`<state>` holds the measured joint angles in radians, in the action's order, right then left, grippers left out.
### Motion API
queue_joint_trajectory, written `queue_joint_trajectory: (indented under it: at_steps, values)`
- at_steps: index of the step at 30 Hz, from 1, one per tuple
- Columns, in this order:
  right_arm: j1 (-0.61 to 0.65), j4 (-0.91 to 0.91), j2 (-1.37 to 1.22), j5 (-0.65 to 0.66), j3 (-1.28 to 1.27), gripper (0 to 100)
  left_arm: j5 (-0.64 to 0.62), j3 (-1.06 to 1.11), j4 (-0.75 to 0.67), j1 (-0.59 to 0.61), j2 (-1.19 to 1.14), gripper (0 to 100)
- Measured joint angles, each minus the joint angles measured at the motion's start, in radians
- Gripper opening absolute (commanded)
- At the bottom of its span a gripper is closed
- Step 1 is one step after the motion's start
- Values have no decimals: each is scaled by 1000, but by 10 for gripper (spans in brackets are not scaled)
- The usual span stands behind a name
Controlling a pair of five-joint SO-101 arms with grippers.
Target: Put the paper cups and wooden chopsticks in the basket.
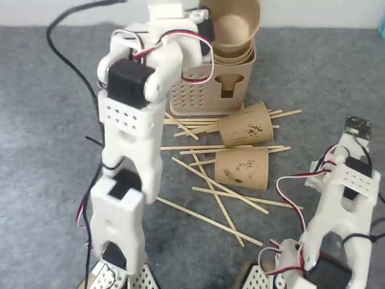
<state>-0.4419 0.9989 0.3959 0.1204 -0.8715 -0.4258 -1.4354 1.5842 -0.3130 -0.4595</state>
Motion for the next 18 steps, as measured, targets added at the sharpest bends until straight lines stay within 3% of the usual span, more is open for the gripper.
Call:
queue_joint_trajectory:
  at_steps: [7, 18]
  values:
    - [35, 0, 0, 9, -18, 169, -8, -86, -37, 9, -83, 12]
    - [38, 0, 6, 9, -18, 169, -8, 141, -198, 58, -107, 12]
